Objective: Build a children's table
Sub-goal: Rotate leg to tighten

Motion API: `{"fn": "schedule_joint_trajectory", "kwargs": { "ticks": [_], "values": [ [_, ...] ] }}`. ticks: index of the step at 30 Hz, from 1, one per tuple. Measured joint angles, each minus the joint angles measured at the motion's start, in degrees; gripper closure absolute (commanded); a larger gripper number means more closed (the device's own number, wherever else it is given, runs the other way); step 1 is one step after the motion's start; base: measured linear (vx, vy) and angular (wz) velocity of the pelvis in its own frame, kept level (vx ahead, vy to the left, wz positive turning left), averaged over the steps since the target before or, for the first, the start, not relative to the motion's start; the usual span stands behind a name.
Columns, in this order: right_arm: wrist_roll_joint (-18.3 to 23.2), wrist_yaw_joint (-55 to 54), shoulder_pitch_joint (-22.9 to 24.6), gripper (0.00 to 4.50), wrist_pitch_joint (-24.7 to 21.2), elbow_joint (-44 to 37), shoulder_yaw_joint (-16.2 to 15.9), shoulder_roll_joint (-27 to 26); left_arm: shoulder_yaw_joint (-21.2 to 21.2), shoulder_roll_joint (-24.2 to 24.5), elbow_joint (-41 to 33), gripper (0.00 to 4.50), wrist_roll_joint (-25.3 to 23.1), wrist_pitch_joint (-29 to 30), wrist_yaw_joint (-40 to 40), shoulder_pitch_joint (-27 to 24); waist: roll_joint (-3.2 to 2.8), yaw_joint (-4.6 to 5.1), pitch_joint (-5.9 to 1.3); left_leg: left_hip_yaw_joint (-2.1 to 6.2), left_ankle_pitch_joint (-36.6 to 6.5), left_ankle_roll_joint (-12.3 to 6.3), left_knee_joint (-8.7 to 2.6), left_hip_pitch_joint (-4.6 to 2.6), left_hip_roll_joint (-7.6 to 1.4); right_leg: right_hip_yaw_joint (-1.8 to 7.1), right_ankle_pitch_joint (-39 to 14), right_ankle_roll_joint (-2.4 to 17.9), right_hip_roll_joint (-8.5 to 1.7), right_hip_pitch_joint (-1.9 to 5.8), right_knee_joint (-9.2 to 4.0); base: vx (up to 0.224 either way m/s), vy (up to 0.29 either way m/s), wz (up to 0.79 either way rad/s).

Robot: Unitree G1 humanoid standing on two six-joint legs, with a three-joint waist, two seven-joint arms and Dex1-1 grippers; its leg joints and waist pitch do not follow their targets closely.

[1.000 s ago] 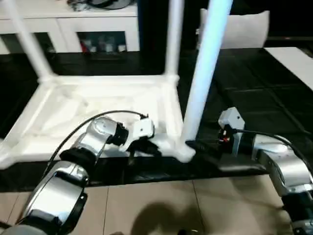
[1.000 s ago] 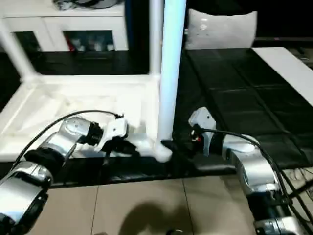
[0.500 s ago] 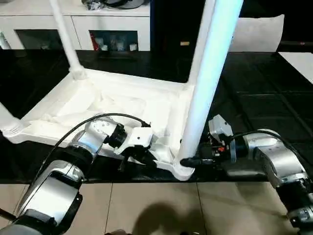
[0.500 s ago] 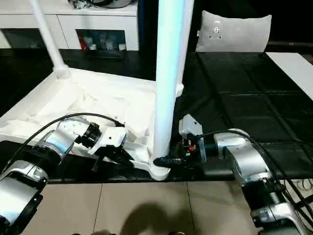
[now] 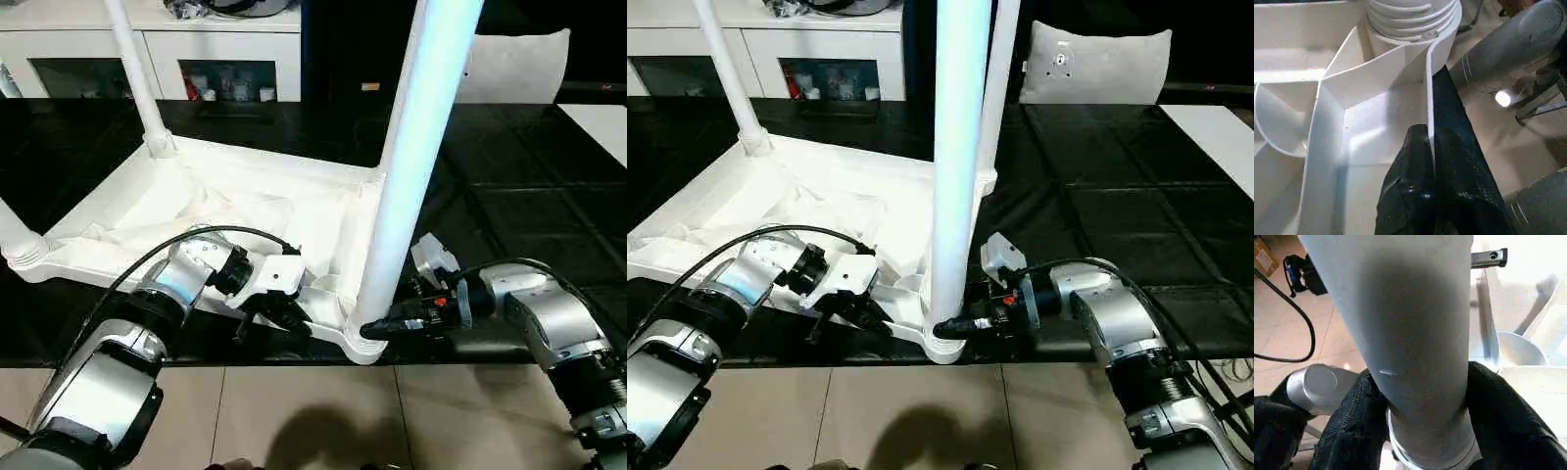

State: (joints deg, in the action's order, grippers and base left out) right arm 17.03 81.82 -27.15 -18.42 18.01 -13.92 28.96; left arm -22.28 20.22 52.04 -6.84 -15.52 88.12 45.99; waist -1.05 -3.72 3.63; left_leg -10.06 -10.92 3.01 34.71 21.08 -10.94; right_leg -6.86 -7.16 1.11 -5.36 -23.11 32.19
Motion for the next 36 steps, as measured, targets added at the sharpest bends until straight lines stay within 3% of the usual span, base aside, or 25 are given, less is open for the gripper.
{"fn": "schedule_joint_trajectory", "kwargs": {
  "ticks": [4, 8, 14, 16, 20, 28, 30, 32, 36],
  "values": [
    [0.78, -6.35, 2.61, 2.45, -5.02, -4.39, 2.38, -2.18, 0.28, -0.30, -0.47, 4.50, -0.32, 4.85, -1.84, 0.66, -0.01, 0.19, 0.00, 0.00, 0.04, 0.06, -0.03, -0.12, 0.00, 0.00, 0.00, -0.01, 0.01, 0.05, 0.05, 0.000, 0.000, 0.00],
    [-0.48, -16.69, 4.03, 2.45, -5.82, -5.09, 5.24, -6.85, 2.12, -0.78, 0.65, 4.50, -1.13, 10.80, -7.32, 1.46, 0.11, 1.10, 0.06, 0.03, 0.11, 0.19, -0.03, -0.20, 0.00, -0.06, -0.03, -0.05, 0.02, 0.05, 0.05, 0.000, 0.000, 0.00],
    [-6.80, -44.08, 1.67, 2.46, -6.00, -1.95, 11.66, -18.48, 5.85, -6.19, 3.84, 4.50, -1.82, 22.18, -23.17, 4.53, 0.02, 5.56, 0.20, 0.17, 0.14, 0.23, -0.01, 0.03, 0.01, -0.50, -0.04, -0.07, 0.01, 0.01, -1.06, 0.000, 0.000, 0.00],
    [-8.25, -50.40, 0.44, 2.49, -6.14, -0.94, 12.60, -20.94, 6.72, -7.80, 4.14, 4.50, -1.67, 24.12, -26.80, 4.97, 0.02, 6.58, 0.20, 0.24, 0.13, 0.21, -0.01, 0.14, 0.02, -0.60, -0.04, -0.07, 0.01, 0.02, -1.30, 0.000, 0.000, 0.00],
    [-10.54, -64.04, -2.87, 2.49, -4.45, 3.32, 15.81, -27.43, 9.50, -11.33, 6.11, 4.50, -1.05, 26.00, -36.04, 5.95, 0.03, 7.51, 0.20, 0.24, 0.09, 0.13, -0.08, 0.20, 0.12, -0.42, 0.03, 0.02, 0.01, -0.09, -1.18, 0.000, 0.000, 0.00],
    [-11.54, -70.65, -4.24, 1.59, 1.54, 6.05, 18.00, -30.53, 10.36, -13.36, 5.37, 4.50, -0.85, 25.30, -40.82, 6.31, 0.00, 6.69, 0.19, 0.20, -0.01, -0.39, -0.53, 0.55, 0.16, -0.28, 0.29, 0.51, 0.05, -0.70, -0.68, 0.036, -0.011, 0.02],
    [-11.53, -67.24, -2.75, 1.39, 3.06, 4.58, 16.86, -28.32, 10.01, -12.87, 3.98, 4.50, -0.82, 23.76, -39.42, 5.70, 0.01, 6.25, 0.19, 0.20, -0.08, -0.54, -0.27, 1.17, 0.18, -0.22, -0.01, 0.97, 0.02, -1.45, -0.04, 0.000, 0.000, 0.00],
    [-11.45, -64.35, -1.49, 1.20, 4.10, 3.50, 15.99, -26.80, 9.93, -12.47, 3.74, 4.50, -0.85, 22.84, -38.10, 5.50, 0.01, 5.96, 0.19, 0.15, -0.11, -0.62, -0.16, 1.34, 0.17, -0.12, -0.13, 1.14, 0.01, -1.87, 0.33, 0.000, 0.000, 0.00],
    [-8.98, -53.53, 3.08, 0.87, 4.93, -1.02, 15.04, -20.62, 8.64, -10.41, 2.96, 4.50, -0.82, 19.23, -32.58, 4.04, 0.00, 4.62, 0.19, 0.09, -0.08, -0.64, -0.01, 1.10, 0.09, -0.08, -0.26, 1.06, 0.01, -1.90, 0.81, 0.000, 0.000, 0.00]
  ]
}}
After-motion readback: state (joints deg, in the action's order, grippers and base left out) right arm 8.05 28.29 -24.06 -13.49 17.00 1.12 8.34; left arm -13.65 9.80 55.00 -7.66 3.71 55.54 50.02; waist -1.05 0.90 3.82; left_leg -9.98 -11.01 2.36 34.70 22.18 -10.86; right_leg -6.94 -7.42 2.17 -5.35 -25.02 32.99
